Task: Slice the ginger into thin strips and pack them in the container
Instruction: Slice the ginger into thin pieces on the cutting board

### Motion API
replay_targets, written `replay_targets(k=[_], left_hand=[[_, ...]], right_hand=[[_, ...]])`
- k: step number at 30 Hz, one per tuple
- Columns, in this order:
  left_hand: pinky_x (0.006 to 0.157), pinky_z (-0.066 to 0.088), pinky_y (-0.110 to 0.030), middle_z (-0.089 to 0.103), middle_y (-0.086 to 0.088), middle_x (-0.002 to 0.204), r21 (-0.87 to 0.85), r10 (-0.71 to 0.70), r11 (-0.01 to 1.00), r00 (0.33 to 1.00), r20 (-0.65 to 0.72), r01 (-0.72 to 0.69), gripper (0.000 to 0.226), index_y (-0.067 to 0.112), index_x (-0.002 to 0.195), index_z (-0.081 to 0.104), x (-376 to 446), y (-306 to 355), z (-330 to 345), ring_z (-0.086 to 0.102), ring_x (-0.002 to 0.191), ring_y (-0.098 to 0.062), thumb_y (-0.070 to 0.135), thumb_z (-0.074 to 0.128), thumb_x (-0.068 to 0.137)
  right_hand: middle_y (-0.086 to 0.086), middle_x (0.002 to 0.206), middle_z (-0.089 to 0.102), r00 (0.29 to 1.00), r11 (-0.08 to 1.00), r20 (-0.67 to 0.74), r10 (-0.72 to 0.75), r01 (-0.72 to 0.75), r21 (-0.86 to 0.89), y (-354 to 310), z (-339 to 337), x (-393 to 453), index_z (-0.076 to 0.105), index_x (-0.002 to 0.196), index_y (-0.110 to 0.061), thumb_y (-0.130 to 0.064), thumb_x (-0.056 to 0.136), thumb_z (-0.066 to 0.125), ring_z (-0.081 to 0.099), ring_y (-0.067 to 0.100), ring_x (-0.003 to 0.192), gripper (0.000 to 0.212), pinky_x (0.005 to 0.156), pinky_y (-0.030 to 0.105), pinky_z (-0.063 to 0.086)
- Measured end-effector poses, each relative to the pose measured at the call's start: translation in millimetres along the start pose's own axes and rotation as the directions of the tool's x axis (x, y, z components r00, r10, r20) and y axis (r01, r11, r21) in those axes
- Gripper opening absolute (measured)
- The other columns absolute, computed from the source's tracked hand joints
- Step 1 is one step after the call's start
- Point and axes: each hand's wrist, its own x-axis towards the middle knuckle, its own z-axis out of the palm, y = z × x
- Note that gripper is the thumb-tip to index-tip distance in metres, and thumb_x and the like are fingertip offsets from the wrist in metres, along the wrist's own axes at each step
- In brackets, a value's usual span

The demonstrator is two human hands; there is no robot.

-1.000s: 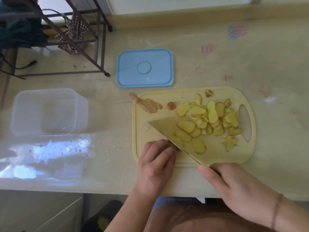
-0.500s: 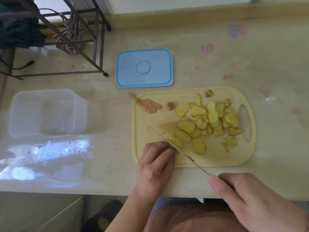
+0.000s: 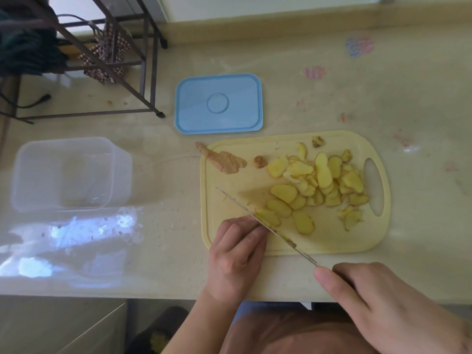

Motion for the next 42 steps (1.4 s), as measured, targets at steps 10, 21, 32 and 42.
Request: replay_targets(k=[10, 21, 32, 42], left_hand=[[0.085, 0.043, -0.019, 0.064, -0.003, 0.096, 0.010, -0.027, 1.000, 1.000, -0.010, 0.027, 0.024, 0.000, 0.087, 0.077, 2, 4, -2, 0.061, 0.083, -0.022, 0.013, 0.061, 0.099], [0.085, 0.044, -0.021, 0.061, 0.000, 0.105, 0.005, -0.012, 1.000, 1.000, 0.014, 0.012, 0.018, 0.002, 0.091, 0.077, 2, 3, -2, 0.061, 0.085, -0.023, 0.010, 0.062, 0.098], [0.084, 0.045, -0.021, 0.069, -0.006, 0.097, 0.031, -0.021, 0.999, 0.999, 0.029, 0.020, 0.007, 0.002, 0.088, 0.078, 1, 2, -2, 0.063, 0.082, -0.026, -0.001, 0.072, 0.087], [0.084, 0.045, -0.021, 0.063, 0.001, 0.104, -0.001, -0.009, 1.000, 1.000, 0.017, 0.009, 0.017, 0.001, 0.089, 0.078, 3, 2, -2, 0.061, 0.083, -0.023, 0.008, 0.064, 0.097]], right_hand=[[-0.029, 0.076, 0.056, 0.998, 0.996, -0.061, -0.031, 0.025, -0.088, -6, 2, -8, 0.051, 0.063, -0.015, -0.096, 0.050, -0.015, 0.053, 0.001, 0.071, 0.105, 0.063, 0.014, 0.038], [-0.021, 0.074, 0.058, 0.999, 0.993, -0.048, -0.015, 0.009, -0.121, 7, 7, -2, 0.044, 0.061, -0.013, -0.090, 0.061, -0.001, 0.052, 0.006, 0.068, 0.089, 0.066, 0.022, 0.039], [-0.012, 0.061, 0.052, 1.000, 0.996, -0.016, -0.004, 0.003, -0.089, 6, 7, 1, 0.035, 0.059, -0.009, -0.086, 0.066, 0.004, 0.045, 0.012, 0.056, 0.083, 0.056, 0.024, 0.034], [-0.020, 0.056, 0.053, 0.999, 0.998, -0.036, -0.028, 0.026, -0.057, 5, 18, 8, 0.035, 0.054, -0.016, -0.086, 0.067, 0.003, 0.048, 0.008, 0.056, 0.078, 0.055, 0.027, 0.036]])
